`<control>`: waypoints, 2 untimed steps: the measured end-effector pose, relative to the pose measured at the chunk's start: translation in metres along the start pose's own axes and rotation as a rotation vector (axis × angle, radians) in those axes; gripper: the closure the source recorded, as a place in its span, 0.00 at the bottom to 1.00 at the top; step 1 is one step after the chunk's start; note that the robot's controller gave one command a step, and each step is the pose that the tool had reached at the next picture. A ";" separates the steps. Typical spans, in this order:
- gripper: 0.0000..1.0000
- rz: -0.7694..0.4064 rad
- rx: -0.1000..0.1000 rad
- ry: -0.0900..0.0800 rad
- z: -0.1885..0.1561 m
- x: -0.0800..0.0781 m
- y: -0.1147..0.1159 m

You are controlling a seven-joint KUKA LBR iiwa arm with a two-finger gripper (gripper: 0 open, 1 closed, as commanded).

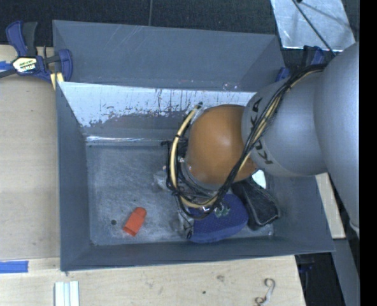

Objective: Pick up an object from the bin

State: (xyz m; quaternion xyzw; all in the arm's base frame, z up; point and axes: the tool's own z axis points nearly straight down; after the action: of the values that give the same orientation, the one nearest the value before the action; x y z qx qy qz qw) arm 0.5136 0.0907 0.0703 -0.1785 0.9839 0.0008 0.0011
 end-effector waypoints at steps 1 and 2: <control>0.00 -0.160 -0.002 0.003 -0.003 -0.005 0.080; 1.00 -0.153 0.001 0.004 -0.002 -0.004 0.076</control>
Offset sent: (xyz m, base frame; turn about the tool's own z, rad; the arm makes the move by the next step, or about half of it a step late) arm -0.0231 0.0731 0.0026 -0.1548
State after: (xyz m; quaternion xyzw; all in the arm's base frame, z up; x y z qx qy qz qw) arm 0.4909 0.1635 0.0729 -0.2530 0.9675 0.0001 -0.0005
